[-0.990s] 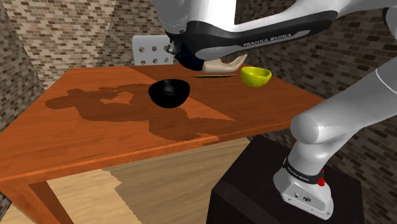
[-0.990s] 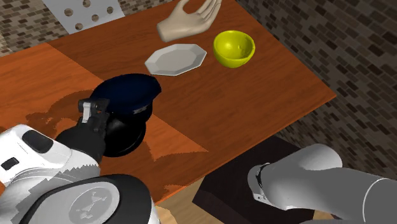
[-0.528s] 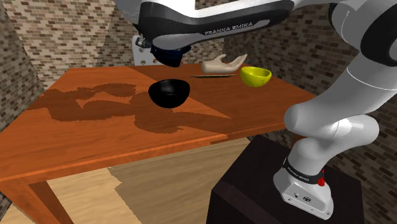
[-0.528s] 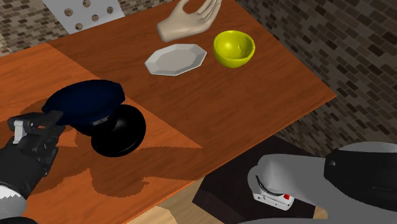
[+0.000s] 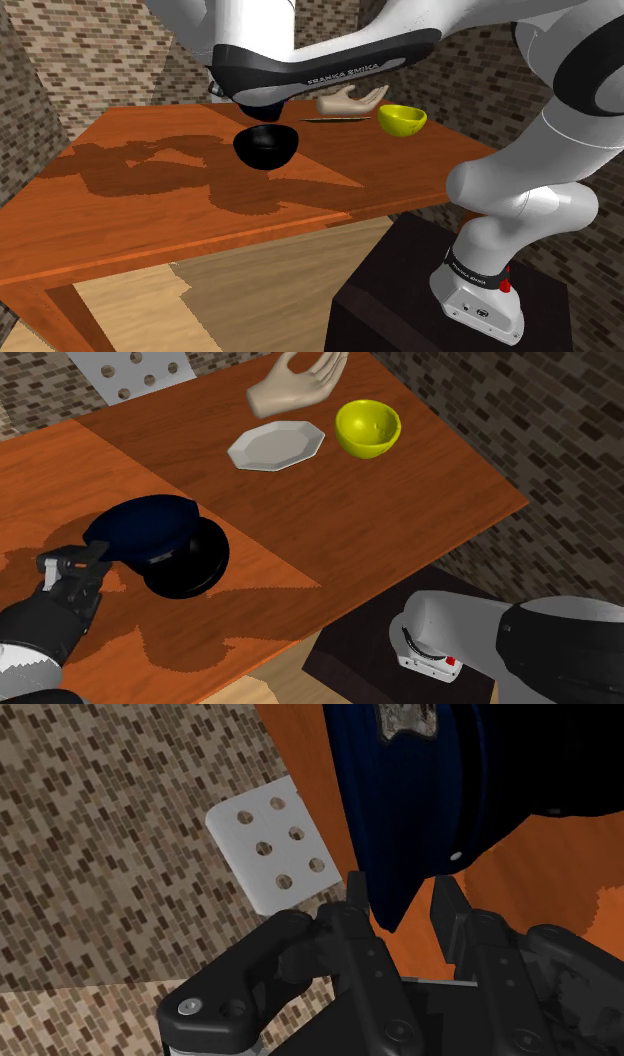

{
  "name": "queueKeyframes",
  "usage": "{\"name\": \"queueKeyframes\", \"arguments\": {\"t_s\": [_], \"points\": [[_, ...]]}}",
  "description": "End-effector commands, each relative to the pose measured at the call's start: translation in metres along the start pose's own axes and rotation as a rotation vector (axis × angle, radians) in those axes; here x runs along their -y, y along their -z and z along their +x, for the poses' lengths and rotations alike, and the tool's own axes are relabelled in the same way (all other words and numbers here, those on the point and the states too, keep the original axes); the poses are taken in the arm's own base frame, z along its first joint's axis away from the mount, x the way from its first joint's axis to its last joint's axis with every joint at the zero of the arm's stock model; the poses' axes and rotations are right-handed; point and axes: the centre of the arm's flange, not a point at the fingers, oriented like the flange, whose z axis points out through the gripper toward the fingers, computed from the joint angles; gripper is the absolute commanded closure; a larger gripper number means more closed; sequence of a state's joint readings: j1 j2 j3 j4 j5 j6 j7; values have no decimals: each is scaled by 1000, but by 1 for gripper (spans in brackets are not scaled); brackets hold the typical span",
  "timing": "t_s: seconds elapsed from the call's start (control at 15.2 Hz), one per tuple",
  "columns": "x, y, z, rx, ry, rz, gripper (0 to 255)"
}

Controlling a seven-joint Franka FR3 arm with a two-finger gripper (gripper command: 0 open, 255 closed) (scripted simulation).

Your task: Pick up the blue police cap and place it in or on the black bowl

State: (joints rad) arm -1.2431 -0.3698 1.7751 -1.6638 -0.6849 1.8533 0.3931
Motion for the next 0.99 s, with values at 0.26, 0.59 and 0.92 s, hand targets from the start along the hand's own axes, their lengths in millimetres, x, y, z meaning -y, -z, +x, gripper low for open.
{"name": "queueKeyframes", "arguments": {"t_s": [0.26,0.59,0.92], "points": [[27,-16,-10,-1,0,0,255],[48,-30,-18,-1,0,0,255],[61,-39,-24,-1,0,0,255]]}}
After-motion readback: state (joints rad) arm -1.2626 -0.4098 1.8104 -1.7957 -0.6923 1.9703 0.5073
